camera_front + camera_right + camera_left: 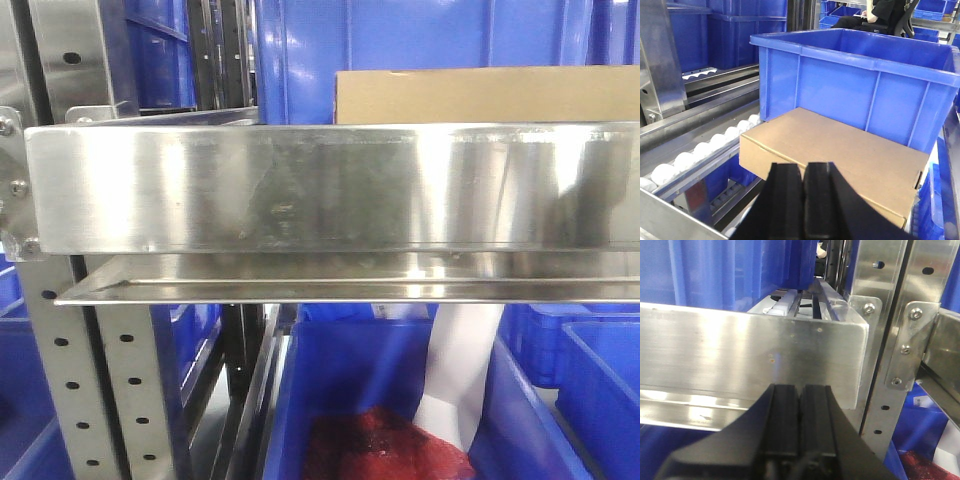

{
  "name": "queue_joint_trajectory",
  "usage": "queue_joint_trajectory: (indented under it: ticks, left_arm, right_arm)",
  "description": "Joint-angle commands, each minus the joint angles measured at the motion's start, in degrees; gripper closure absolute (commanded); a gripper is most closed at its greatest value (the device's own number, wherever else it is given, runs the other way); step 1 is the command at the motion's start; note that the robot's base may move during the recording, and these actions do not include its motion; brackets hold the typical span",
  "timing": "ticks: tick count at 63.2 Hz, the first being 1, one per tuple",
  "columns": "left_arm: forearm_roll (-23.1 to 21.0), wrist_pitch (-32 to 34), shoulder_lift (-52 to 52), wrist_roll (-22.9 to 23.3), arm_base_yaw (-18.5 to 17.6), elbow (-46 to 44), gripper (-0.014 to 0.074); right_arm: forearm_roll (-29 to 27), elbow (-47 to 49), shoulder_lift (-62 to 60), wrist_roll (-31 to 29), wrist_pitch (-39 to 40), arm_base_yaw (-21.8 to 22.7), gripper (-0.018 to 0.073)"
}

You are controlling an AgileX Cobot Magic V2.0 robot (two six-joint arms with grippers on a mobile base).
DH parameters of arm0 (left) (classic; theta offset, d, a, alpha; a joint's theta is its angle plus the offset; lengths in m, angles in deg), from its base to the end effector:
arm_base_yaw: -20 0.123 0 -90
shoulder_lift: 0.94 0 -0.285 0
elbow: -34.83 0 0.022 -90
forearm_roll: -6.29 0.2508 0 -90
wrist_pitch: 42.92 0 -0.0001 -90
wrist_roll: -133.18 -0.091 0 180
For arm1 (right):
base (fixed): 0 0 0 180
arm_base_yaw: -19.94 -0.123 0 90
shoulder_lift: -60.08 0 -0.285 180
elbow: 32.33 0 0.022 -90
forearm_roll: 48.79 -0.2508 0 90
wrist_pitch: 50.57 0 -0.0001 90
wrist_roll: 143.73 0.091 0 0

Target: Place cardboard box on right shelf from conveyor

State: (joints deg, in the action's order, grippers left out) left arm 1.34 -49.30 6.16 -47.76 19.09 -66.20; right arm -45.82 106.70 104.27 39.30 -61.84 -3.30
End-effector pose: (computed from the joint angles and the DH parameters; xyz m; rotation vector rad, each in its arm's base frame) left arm 0.0568 -0.0018 0.1934 -0.0358 1.6132 -0.0737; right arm 0.1236 0.0521 0.3545 -0.3315 1.6587 0.2977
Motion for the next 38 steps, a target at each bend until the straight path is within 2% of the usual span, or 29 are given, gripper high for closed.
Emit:
queue_joint_trajectory:
  ticks: [1, 7, 11, 20, 27, 38]
  left_arm:
    - [-0.27, 4.8, -0.7, 0.29, -0.35, -0.16, 0.0715]
    - [-0.27, 4.8, -0.7, 0.29, -0.35, -0.16, 0.0715]
    - [-0.27, 4.8, -0.7, 0.29, -0.35, -0.16, 0.0715]
    - [-0.27, 4.8, -0.7, 0.29, -0.35, -0.16, 0.0715]
    - [-0.27, 4.8, -0.7, 0.29, -0.35, -0.16, 0.0715]
    - [-0.27, 4.8, -0.7, 0.29, -0.35, -0.16, 0.0715]
  right_arm:
    - [0.15, 1.51, -0.47, -0.03, 4.14, 0.07, 0.0501]
    - [0.15, -0.32, -2.39, -0.2, 4.07, 0.98, 0.0501]
    - [-0.28, -2.59, -4.92, -0.2, 4.01, 3.16, 0.0501]
    - [-2.97, -9.11, -12.71, -0.2, 4.06, 10.63, 0.0501]
    - [-2.97, -15.57, -19.12, -0.2, 4.79, 17.11, 0.0501]
    - [-5.5, -24.19, -28.11, -0.2, 7.41, 24.46, 0.0501]
